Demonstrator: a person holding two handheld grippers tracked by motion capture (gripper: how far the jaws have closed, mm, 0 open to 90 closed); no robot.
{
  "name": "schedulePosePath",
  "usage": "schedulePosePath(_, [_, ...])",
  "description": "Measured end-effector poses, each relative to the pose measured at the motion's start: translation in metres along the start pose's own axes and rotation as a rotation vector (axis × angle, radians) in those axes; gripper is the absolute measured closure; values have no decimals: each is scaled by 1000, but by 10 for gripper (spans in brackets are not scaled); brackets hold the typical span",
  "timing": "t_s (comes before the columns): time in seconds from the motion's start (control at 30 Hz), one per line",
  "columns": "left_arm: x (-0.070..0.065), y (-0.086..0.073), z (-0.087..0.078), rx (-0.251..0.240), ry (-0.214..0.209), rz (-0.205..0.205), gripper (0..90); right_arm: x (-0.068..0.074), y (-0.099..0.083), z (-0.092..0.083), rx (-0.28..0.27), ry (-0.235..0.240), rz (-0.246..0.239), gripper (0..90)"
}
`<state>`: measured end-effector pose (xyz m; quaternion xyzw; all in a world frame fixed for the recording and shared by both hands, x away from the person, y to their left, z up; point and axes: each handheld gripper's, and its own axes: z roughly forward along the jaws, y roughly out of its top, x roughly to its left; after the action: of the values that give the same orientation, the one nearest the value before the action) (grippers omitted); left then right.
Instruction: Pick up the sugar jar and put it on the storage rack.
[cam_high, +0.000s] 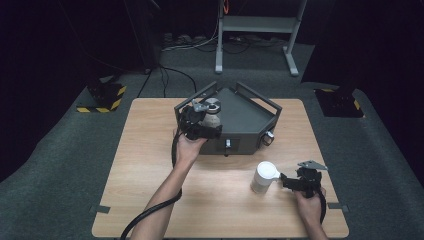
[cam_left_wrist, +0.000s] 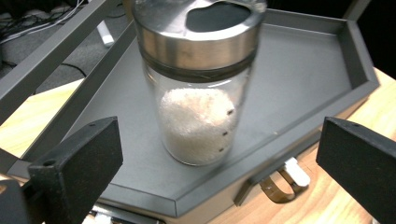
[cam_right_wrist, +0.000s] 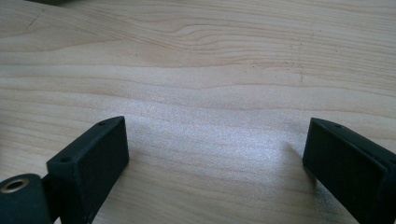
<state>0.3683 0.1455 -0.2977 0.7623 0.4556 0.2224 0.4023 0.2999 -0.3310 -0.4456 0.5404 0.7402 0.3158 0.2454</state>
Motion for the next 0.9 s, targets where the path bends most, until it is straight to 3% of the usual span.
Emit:
schedulePosePath(0.37, [-8,-18,-12,15,-14,33,7,0,0,0,0,0,0,66])
schedulePosePath(0.53, [-15,-35,-12,36,-11,69,8,0,0,0,0,0,0,66])
schedulePosePath(0.63, [-18,-49,-8,51,-21,60,8,0,0,0,0,0,0,66])
schedulePosePath(0.73, [-20,-73,7,103,-30,34,9,0,0,0,0,0,0,66])
schedulePosePath(0.8, [-20,-77,11,116,-29,30,9,0,0,0,0,0,0,66])
schedulePosePath(0.9, [-19,-95,25,166,-21,-3,9,0,0,0,0,0,0,66])
